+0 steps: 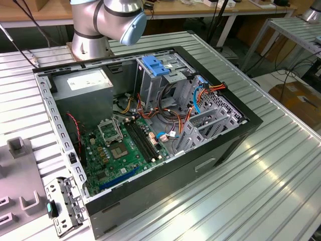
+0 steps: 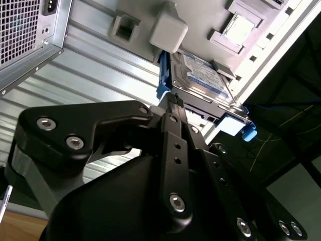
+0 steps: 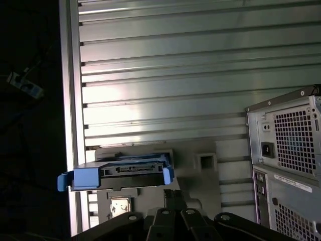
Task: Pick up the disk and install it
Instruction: 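Reach for the disk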
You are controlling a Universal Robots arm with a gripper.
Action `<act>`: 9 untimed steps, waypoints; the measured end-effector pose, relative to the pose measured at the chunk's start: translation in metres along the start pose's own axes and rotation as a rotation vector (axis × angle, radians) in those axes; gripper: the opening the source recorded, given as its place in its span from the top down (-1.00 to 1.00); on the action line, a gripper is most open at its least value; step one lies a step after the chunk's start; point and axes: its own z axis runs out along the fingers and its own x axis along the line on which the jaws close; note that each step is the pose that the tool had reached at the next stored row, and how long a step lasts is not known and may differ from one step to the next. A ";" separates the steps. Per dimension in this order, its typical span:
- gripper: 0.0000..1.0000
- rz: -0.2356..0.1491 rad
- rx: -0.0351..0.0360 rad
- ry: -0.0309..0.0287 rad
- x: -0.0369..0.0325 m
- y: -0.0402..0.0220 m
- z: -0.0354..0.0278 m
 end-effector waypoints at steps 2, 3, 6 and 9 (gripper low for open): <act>0.79 0.000 -0.0001 -0.0001 0.0035 -0.0003 0.0002; 0.79 0.000 0.0000 0.0000 0.0077 -0.0006 0.0003; 0.79 0.000 0.0000 -0.0001 0.0178 -0.0014 0.0009; 0.79 0.000 0.0001 0.0003 0.0322 -0.0022 0.0015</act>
